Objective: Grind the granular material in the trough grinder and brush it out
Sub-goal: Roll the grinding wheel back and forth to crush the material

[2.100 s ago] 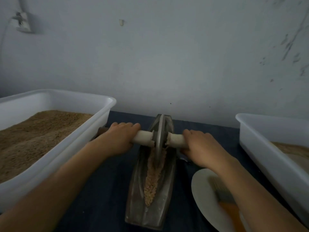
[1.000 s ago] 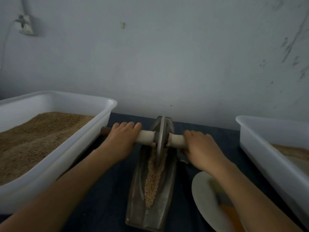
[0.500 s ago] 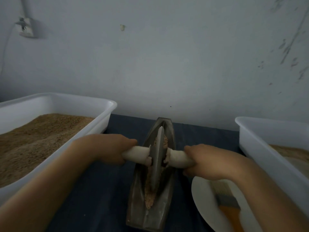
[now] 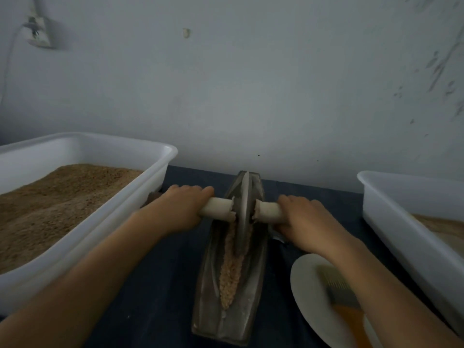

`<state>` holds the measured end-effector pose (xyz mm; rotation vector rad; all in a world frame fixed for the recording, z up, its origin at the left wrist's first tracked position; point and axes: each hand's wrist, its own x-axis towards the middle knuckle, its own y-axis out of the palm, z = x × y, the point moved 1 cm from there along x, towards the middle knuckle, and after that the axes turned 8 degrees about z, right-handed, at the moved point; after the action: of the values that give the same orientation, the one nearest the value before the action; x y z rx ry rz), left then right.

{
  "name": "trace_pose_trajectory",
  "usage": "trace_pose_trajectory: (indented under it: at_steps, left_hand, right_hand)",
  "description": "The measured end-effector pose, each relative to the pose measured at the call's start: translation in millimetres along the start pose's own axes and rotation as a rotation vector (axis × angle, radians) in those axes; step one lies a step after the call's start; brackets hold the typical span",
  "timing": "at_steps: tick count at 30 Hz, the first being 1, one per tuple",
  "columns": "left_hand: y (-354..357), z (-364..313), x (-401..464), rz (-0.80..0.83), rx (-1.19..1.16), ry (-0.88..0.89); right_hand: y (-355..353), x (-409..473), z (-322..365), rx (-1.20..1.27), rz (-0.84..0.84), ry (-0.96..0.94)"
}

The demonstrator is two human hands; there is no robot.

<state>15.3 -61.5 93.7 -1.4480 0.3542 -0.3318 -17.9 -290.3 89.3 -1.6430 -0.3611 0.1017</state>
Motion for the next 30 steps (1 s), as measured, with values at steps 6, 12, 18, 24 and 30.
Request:
trace_pose_trajectory:
  at_steps: [6,12,18,24,30]
  left_hand:
    - [15.4,-5.7,8.8,-0.340,0.055,-0.060]
    - [2.6,-1.4,-0.8,-0.084,0.031,0.001]
    - [-17.4,-1.9,-27.1,0.307,-0.095,0.073]
    - [-19.2,1.5,-32.2,0.391,-0.145,0.108]
    - [-1.6,1.9,-7.6,0.018,-0.041,0.059]
  right_hand:
    - [13.6,8.0,-2.1,-0.067,-0.161,0.060]
    - [-2.3,-5.0,3.7,-0.030,0.036,0.007]
    - [-30.3,-29.5,16.0,0.109,0.375,-0.074]
    - [-36.8,-32.4,18.5,0.100,0.409,-0.093]
    - [-15.1,-12.5,6.4,0.076,0.198,-0.009]
